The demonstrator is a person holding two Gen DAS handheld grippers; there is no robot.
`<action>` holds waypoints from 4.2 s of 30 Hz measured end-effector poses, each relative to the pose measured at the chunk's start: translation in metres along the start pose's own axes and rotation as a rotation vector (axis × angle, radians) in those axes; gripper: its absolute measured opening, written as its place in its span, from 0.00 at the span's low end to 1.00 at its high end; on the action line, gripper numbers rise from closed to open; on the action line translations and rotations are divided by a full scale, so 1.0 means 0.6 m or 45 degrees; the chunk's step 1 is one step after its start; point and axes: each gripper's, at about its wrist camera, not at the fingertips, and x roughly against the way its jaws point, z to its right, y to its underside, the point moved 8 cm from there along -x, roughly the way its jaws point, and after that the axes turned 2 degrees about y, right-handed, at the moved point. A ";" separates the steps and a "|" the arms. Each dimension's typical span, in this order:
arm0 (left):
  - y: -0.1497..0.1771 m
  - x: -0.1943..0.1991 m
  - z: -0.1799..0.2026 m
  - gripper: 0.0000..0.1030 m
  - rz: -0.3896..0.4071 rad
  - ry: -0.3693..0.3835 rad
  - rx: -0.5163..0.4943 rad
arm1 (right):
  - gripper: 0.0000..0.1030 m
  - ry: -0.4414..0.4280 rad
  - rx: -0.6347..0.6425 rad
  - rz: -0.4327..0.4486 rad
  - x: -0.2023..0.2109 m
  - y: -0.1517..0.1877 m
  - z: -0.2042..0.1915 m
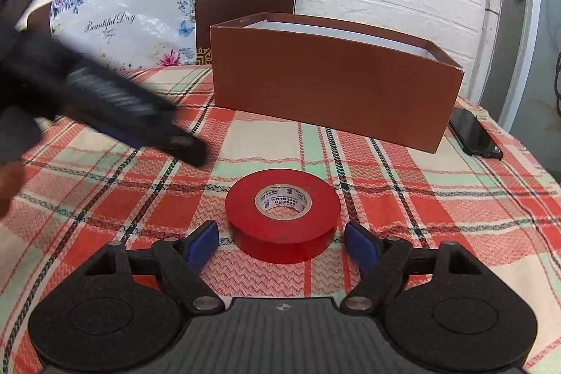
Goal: Organize objects
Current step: 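Reach the left gripper to the red tape roll and grasp it, then carry the red tape roll into the brown box and release it, then move the left gripper back to the blue tape roll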
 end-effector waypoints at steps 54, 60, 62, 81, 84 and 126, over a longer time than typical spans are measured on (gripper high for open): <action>-0.253 -0.046 0.040 0.72 0.283 -0.234 -0.120 | 0.71 0.111 -0.197 0.457 -0.152 -0.246 0.179; -0.186 -0.003 0.020 0.72 0.279 -0.284 -0.092 | 0.72 0.059 -0.227 0.403 -0.074 -0.185 0.122; -0.158 0.004 0.002 0.72 0.261 -0.298 -0.060 | 0.72 0.023 -0.219 0.337 -0.060 -0.160 0.088; 0.042 0.054 -0.245 0.79 0.122 -0.597 0.196 | 0.72 -0.183 0.141 -0.040 -0.079 -0.067 -0.122; 0.048 0.062 -0.266 0.83 0.140 -0.608 0.209 | 0.72 -0.187 0.169 -0.041 -0.080 -0.063 -0.143; 0.081 0.149 -0.518 1.00 0.303 -0.822 0.469 | 0.82 -0.403 0.352 0.010 -0.196 -0.164 -0.356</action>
